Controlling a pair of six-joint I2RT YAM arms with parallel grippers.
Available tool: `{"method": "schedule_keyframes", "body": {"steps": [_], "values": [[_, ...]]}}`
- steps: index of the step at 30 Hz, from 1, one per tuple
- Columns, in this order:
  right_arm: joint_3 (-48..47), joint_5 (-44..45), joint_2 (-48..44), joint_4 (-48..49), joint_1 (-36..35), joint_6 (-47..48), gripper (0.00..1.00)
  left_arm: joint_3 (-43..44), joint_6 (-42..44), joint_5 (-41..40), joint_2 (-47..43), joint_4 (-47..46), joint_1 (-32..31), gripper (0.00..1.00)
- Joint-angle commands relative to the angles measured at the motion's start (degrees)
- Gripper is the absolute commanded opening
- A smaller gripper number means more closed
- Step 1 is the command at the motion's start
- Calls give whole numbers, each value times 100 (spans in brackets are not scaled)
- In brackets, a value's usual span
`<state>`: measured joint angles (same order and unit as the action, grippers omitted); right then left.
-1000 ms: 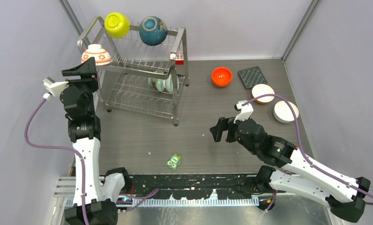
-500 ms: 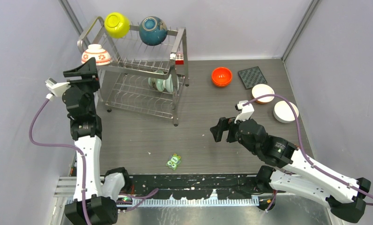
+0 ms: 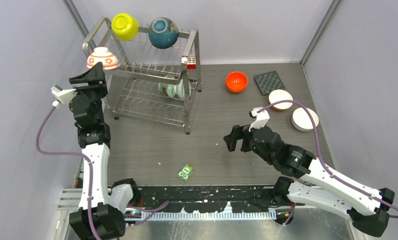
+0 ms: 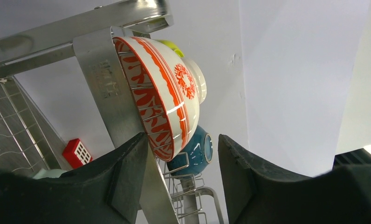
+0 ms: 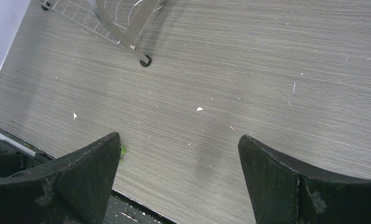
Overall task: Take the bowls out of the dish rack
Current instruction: Pick up the bowl from the dish rack.
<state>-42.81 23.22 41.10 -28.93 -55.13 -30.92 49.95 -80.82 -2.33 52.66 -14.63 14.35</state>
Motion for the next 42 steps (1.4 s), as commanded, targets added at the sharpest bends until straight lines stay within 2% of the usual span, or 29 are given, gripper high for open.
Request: {"method": "schedule_keyframes", "body": {"steps": [1, 5, 10, 24, 31, 42], "values": [[-127, 42, 12, 138, 6, 43, 100, -29, -32, 48, 2, -510, 56, 58], [-123, 57, 16, 129, 3, 51, 100, -47, -57, 80, 89, -651, 68, 57], [-131, 61, 69, 140, 5, 67, 100, -65, -71, 96, 133, -724, 62, 49], [-134, 93, 148, 148, 4, 95, 100, -173, -115, 182, 229, -976, 105, 54], [-127, 100, 155, 144, 5, 88, 100, -197, -110, 194, 218, -997, 106, 40], [-105, 116, 122, 118, 7, 77, 100, -227, -110, 172, 205, -998, 112, 27]]}}
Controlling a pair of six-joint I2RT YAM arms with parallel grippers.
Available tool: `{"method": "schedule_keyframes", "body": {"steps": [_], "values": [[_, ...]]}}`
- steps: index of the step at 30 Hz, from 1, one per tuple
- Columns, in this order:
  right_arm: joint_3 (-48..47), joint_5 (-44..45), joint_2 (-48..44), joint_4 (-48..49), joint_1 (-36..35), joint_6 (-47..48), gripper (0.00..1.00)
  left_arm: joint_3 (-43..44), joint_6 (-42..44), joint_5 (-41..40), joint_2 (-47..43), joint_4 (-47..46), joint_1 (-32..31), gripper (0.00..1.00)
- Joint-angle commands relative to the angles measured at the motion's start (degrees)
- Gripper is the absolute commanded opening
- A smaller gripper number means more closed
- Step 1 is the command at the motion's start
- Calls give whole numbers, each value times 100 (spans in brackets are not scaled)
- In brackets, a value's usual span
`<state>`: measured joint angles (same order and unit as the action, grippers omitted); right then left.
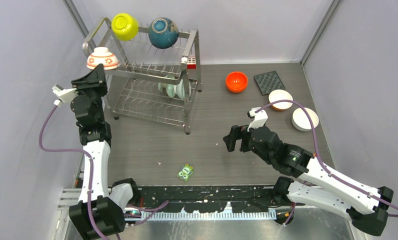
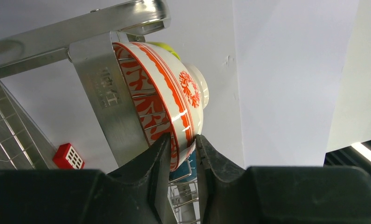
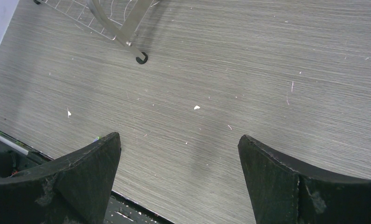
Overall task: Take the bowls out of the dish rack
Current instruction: Pick up the bowl from the dish rack.
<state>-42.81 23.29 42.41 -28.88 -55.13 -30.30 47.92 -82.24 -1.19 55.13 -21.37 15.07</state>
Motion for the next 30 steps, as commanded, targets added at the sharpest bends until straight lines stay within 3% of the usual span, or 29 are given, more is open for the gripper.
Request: {"method": "schedule_keyframes", "body": {"steps": [1, 7, 15, 21, 30], "values": [[-105, 118, -14, 111, 7, 16, 100, -28, 25, 58, -42, -324, 41, 27], [-112, 117, -20, 100, 8, 7, 100, -55, 14, 65, -30, -380, 48, 20], [-110, 119, -27, 72, 4, 6, 100, -88, -29, 33, -15, -477, 43, 1], [-111, 114, -29, 65, 4, 7, 100, -178, -62, 12, 29, -847, 46, 0], [-140, 138, -31, -4, 3, 25, 100, -333, -115, 5, 472, -2380, 44, 0]]}}
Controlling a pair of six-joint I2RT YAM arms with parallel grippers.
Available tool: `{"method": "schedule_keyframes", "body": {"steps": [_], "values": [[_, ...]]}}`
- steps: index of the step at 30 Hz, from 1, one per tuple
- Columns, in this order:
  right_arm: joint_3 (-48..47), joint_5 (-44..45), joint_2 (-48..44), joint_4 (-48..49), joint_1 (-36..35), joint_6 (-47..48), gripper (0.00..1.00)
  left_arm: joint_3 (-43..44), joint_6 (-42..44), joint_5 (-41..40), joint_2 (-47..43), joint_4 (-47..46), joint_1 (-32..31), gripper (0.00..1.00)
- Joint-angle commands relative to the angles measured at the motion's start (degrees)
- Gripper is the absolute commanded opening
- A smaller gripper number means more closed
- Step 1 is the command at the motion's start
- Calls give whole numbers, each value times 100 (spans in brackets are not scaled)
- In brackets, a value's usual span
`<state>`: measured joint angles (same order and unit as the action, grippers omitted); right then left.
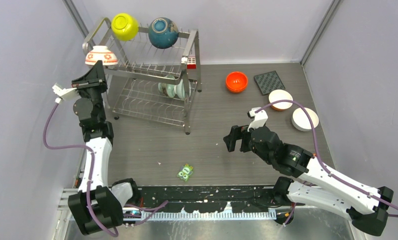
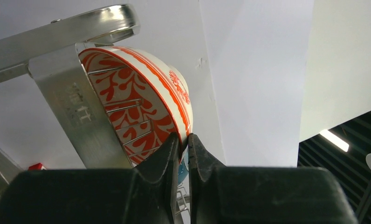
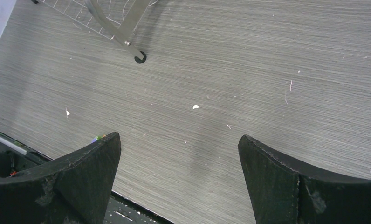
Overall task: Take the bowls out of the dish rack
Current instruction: Pick up the bowl from the dish rack.
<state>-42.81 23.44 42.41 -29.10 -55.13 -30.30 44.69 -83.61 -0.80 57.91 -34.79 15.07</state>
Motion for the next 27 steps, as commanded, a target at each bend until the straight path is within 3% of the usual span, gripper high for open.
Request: {"method": "schedule_keyframes", "body": {"steps": [1, 27], "values": [[-140, 124, -27, 12, 3, 25, 100, 6, 7, -7, 267, -1218, 45, 0], [-68, 138, -159, -69, 3, -37, 100, -153, 40, -72, 804, -2879, 57, 0]]}}
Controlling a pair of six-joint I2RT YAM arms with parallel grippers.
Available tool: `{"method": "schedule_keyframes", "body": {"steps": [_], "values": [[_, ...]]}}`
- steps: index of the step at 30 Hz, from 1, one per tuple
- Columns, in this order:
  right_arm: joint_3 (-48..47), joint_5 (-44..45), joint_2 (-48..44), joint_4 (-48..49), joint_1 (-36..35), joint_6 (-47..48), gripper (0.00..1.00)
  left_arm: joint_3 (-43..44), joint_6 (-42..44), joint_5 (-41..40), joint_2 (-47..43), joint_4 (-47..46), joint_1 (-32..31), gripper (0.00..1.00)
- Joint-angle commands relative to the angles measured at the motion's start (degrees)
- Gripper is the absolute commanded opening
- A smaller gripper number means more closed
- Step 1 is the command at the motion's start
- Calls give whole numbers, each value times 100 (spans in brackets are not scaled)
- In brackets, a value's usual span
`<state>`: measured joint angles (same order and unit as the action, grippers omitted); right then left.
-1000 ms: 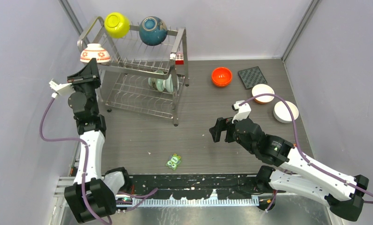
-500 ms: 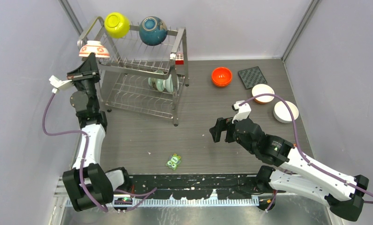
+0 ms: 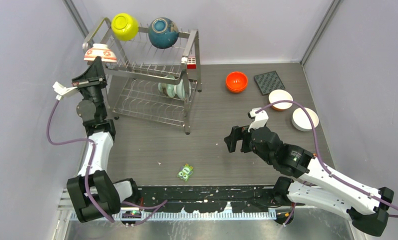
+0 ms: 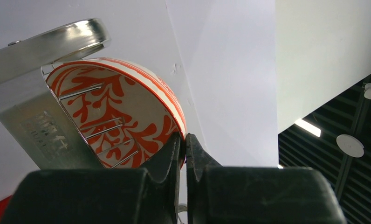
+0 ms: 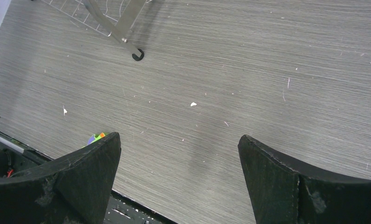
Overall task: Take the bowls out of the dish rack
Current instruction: Pick up the bowl from the dish rack.
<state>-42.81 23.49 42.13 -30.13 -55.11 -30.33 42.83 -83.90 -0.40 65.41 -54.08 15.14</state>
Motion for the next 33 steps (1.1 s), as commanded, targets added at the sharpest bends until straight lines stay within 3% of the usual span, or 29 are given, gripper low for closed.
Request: {"method": "schedule_keyframes", "body": {"steps": [1, 10, 19, 33], "values": [[-62, 135, -141, 25, 1, -39, 100, 40, 85, -120, 104, -1060, 43, 0], [-79, 148, -170, -53, 3, -44, 100, 187, 128, -57, 683, -2279, 45, 0], [-80, 177, -144, -65, 3, -52, 100, 393, 176, -10, 956, -2777, 51, 0], [-88, 174, -108, -54, 3, -44, 100, 659, 137, 18, 865, -2791, 45, 0]]}}
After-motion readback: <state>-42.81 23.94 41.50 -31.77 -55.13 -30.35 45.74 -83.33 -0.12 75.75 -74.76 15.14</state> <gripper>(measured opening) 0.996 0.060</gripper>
